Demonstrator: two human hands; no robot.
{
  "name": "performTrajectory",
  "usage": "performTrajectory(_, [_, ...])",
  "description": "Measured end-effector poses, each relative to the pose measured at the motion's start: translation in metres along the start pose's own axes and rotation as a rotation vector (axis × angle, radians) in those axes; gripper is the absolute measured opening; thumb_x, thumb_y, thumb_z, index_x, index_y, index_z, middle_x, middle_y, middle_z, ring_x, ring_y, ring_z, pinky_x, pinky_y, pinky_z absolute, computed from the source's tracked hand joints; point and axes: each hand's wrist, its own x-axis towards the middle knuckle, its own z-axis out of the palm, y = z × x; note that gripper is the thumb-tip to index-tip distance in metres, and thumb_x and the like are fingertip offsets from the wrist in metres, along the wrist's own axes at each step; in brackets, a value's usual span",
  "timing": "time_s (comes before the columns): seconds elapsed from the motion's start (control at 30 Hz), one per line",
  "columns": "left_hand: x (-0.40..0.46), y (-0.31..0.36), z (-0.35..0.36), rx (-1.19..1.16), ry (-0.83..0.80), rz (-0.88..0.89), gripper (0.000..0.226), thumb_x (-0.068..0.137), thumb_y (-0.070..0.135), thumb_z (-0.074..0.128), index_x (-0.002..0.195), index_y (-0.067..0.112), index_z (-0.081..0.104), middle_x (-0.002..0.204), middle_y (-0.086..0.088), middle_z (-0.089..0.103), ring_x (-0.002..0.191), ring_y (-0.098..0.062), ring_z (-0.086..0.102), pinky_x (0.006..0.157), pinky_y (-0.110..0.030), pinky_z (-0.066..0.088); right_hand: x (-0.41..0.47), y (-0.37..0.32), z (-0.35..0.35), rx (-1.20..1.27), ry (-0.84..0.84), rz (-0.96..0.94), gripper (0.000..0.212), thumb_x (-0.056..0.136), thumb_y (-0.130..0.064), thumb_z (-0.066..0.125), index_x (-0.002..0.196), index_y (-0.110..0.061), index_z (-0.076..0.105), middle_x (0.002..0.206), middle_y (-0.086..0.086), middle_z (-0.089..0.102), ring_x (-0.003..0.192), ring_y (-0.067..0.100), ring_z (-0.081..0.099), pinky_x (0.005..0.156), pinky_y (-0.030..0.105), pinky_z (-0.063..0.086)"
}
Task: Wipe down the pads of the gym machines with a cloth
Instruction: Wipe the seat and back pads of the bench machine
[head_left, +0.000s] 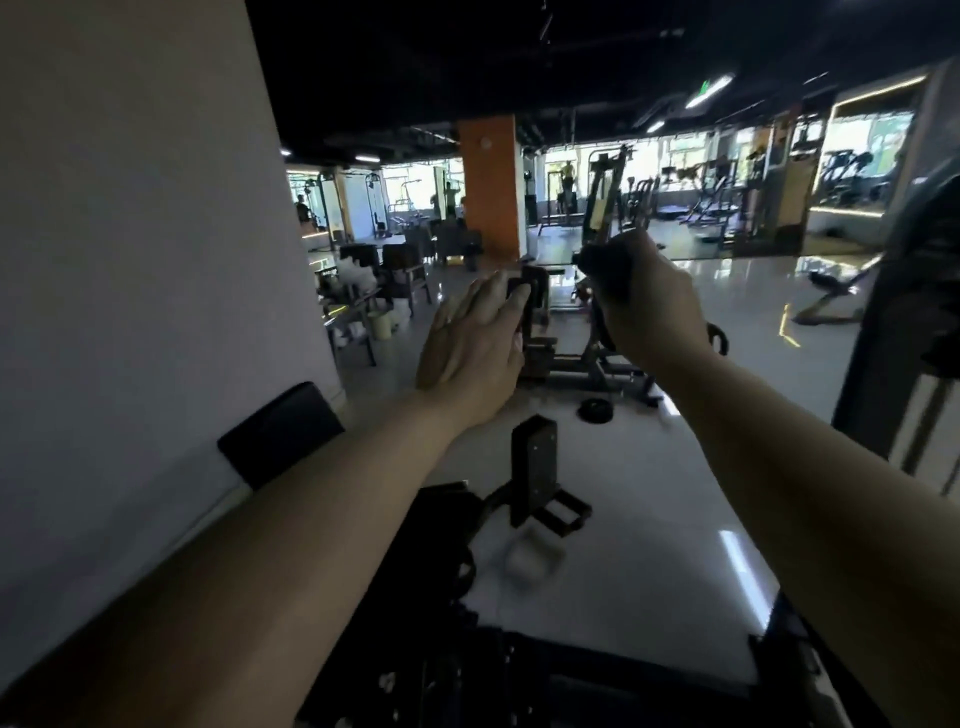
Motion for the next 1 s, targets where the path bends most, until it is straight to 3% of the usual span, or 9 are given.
performTrajectory(0.23, [-0.049,-0.120,-0.036,0.094,-0.010,-0.091,0.052,0.100,0.023,0.035,0.150,0.018,0.023,0.159,-0.006,0.014,0.146,-0.021,0.010,0.118,-0.044,0.009,-0.007,-0.093,0.112,0.000,-0.155,-0.035,0.034,0.094,-0.025,0.052,0.125,-0.015,0.043,0.114,0.019,0.059,0.097,0.039,0.059,0.072,0.047,0.052])
performTrajectory(0.33, [-0.072,-0.155,-0.041,0.139,-0.001,-0.114,0.051,0.099,0.023,0.036,0.149,0.016,0.026,0.158,-0.006,0.017,0.145,-0.022,0.013,0.116,-0.041,0.007,-0.017,-0.113,0.151,0.012,-0.220,-0.053,0.034,0.094,-0.026,0.052,0.124,-0.014,0.043,0.115,0.020,0.058,0.098,0.039,0.058,0.066,0.038,0.044])
performTrajectory(0.63, [-0.098,-0.254,-0.005,0.203,-0.086,-0.171,0.050,0.099,0.022,0.036,0.148,0.014,0.027,0.157,-0.009,0.021,0.144,-0.024,0.017,0.116,-0.041,0.007,-0.017,-0.120,0.263,0.093,-0.285,-0.025,0.031,0.094,-0.025,0.054,0.121,-0.013,0.045,0.117,0.018,0.056,0.097,0.037,0.057,0.065,0.032,0.036])
performTrajectory(0.8, [-0.072,-0.299,0.029,0.215,-0.191,-0.189,0.050,0.100,0.022,0.034,0.148,0.014,0.026,0.157,-0.010,0.020,0.144,-0.024,0.015,0.116,-0.043,0.010,0.011,-0.110,0.310,0.058,-0.306,0.026,0.027,0.093,-0.021,0.053,0.118,-0.014,0.044,0.118,0.015,0.055,0.097,0.034,0.056,0.064,0.033,0.039])
performTrajectory(1.0, [-0.061,-0.338,0.029,0.182,-0.155,-0.171,0.051,0.099,0.021,0.033,0.149,0.014,0.025,0.158,-0.010,0.017,0.145,-0.023,0.012,0.116,-0.039,0.007,0.036,-0.125,0.346,0.011,-0.280,0.016,0.029,0.094,-0.026,0.054,0.119,-0.016,0.045,0.117,0.014,0.056,0.098,0.034,0.057,0.067,0.035,0.043])
